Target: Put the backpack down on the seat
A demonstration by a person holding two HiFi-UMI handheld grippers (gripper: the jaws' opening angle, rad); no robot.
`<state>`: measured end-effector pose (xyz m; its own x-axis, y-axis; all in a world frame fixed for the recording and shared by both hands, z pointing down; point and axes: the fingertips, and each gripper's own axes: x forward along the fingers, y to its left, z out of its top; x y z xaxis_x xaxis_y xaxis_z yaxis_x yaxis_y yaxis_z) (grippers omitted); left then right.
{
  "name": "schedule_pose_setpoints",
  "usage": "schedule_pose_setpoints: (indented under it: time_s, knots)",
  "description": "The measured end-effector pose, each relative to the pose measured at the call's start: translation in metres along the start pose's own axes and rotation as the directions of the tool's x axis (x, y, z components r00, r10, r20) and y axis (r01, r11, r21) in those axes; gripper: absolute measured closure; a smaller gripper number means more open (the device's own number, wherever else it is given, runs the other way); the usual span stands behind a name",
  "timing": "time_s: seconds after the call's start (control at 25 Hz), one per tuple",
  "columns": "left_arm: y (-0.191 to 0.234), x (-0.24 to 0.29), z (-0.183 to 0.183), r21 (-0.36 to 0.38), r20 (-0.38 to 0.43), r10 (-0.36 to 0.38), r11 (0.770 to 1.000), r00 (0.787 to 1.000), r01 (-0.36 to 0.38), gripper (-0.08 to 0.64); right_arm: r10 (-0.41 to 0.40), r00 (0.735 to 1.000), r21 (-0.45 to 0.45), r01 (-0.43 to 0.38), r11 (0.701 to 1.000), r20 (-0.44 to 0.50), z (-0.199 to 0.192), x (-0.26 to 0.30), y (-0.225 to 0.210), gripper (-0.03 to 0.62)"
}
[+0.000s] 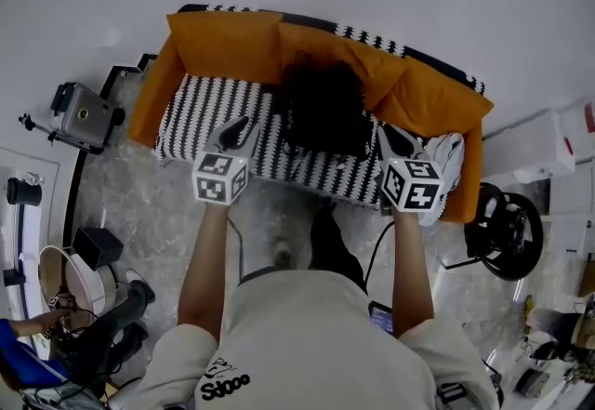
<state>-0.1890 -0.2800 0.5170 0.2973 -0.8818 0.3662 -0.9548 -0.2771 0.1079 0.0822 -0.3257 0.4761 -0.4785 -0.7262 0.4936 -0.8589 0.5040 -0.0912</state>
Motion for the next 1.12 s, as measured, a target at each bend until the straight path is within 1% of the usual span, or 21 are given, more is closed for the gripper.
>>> schedule_pose_setpoints:
  time_s: [0.12, 0.2, 0.32, 0.48, 0.64, 0.92, 1.12]
  knots:
    - [-0.006, -0.023, 0.009, 0.02, 0.029, -0.008, 1.0, 1.0, 0.007, 0.485, -0.011, 1.0, -0.009, 0.011, 1.0, 0.021, 0.003, -0.02, 0.016, 0.562]
    - [-0.01, -0.038, 0.014, 0.035, 0.037, -0.013, 0.999, 0.999, 0.011, 0.53, -0.014, 0.999, -0.018, 0.015, 1.0, 0.045, 0.006, -0.034, 0.026, 0.572]
    - [-0.017, -0.057, 0.023, 0.059, 0.054, -0.019, 0.998, 0.998, 0.016, 0.549, -0.014, 0.996, -0.034, 0.017, 0.999, 0.087, 0.015, -0.054, 0.039, 0.588]
    - [-0.029, -0.081, 0.032, 0.084, 0.075, -0.038, 0.996, 0.996, 0.032, 0.549, -0.002, 0.992, -0.064, 0.01, 0.998, 0.128, 0.023, -0.082, 0.059, 0.589]
    - [-0.042, -0.105, 0.048, 0.109, 0.12, -0.047, 0.993, 0.992, 0.034, 0.549, 0.009, 0.986, -0.098, 0.008, 0.995, 0.169, 0.032, -0.111, 0.075, 0.589]
    - [-0.061, -0.15, 0.074, 0.134, 0.2, -0.046, 0.991, 0.979, 0.019, 0.549, 0.04, 0.97, -0.157, -0.002, 0.988, 0.24, 0.05, -0.154, 0.101, 0.589]
    - [-0.073, -0.176, 0.087, 0.156, 0.234, -0.051, 0.988, 0.971, 0.014, 0.549, 0.074, 0.96, -0.206, -0.018, 0.978, 0.269, 0.059, -0.177, 0.124, 0.589]
